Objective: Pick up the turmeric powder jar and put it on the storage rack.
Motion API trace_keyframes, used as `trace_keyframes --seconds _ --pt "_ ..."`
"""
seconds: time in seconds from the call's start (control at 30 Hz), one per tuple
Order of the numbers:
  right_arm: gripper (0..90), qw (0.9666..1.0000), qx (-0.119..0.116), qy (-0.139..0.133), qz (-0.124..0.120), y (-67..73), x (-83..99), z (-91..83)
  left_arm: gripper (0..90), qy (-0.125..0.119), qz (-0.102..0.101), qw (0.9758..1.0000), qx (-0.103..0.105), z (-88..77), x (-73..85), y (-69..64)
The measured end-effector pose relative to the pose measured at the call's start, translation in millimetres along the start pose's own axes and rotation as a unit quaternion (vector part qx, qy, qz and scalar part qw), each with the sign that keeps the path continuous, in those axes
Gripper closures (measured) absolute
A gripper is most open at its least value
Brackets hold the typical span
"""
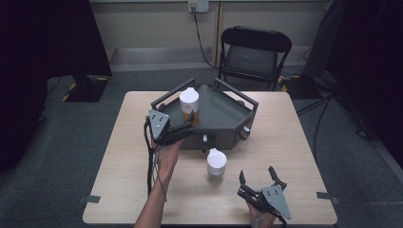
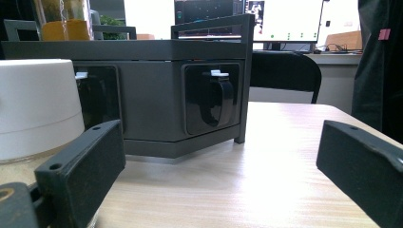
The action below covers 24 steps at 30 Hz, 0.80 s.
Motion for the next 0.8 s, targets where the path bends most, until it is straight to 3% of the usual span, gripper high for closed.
trace_keyframes --seconds 0.43,0.8 --pt "0.9 1.0 0.0 0.0 0.0 0.1 0.0 0.0 0.0 -0.009 -0.004 0.9999 0.006 -24.6 4.3 -0.6" --pt "0.9 1.0 0.0 0.0 0.0 0.1 0.1 0.0 0.1 -0.023 0.003 0.9996 0.017 -48.1 4.5 -9.7"
Point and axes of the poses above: each handheld gripper's, and its own axes: z roughly forward along the jaws, x roughly out of its underside, y roughly to its left, the point moved 9 cm from there along z, roughly forward along the jaws, and after that the axes turned 6 degrees about -y, right-handed, at the moved point
